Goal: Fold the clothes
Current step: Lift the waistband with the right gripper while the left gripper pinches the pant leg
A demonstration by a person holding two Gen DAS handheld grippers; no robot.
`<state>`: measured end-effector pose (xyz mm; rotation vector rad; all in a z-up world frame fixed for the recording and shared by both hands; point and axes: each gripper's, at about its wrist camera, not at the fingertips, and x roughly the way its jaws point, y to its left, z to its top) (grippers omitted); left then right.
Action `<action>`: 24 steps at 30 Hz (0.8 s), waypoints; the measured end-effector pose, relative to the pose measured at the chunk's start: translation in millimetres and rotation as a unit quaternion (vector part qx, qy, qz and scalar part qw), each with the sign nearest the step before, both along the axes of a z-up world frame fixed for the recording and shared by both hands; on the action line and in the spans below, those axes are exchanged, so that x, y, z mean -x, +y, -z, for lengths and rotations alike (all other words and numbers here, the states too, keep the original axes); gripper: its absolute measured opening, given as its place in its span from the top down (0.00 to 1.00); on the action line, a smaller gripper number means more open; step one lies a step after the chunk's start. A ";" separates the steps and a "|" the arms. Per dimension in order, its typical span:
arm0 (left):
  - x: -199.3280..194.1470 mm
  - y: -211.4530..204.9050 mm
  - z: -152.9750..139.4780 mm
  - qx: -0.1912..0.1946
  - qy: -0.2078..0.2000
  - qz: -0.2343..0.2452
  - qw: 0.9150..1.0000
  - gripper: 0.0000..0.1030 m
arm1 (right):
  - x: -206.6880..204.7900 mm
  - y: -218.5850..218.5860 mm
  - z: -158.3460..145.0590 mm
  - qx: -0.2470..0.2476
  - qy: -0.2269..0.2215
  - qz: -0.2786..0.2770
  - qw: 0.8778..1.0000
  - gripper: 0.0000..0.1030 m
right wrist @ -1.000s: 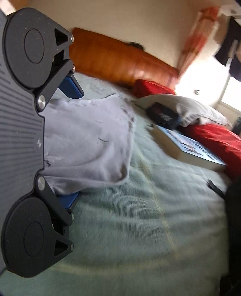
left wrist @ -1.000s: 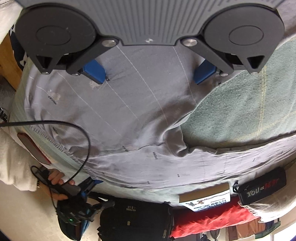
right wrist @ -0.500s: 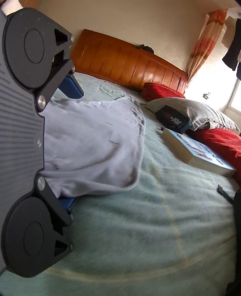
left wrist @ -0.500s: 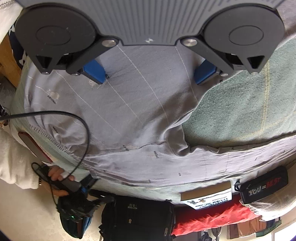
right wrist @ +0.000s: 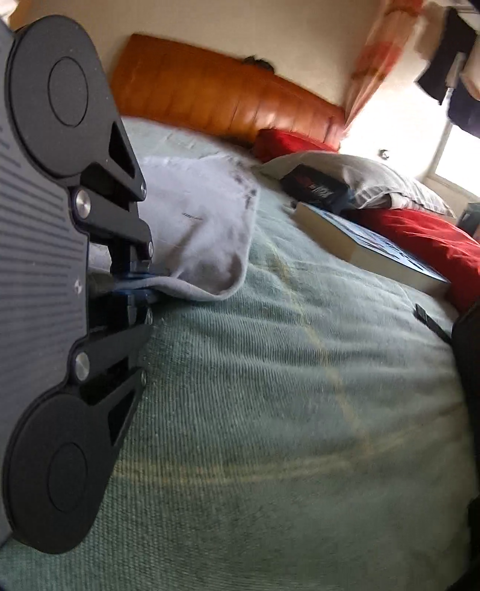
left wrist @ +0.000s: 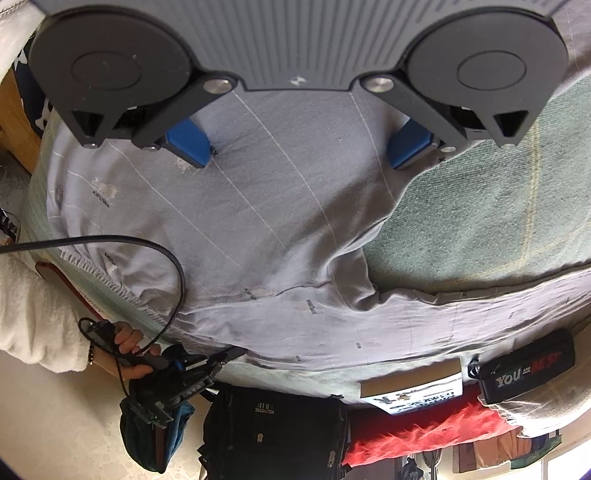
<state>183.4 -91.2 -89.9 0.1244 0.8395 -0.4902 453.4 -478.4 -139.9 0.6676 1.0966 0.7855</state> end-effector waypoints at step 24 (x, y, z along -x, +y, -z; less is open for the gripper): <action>-98.6 -25.0 -50.3 -0.191 -0.140 0.075 0.969 0.01 | 101.0 93.0 -96.4 0.289 -0.227 -0.045 0.929 0.94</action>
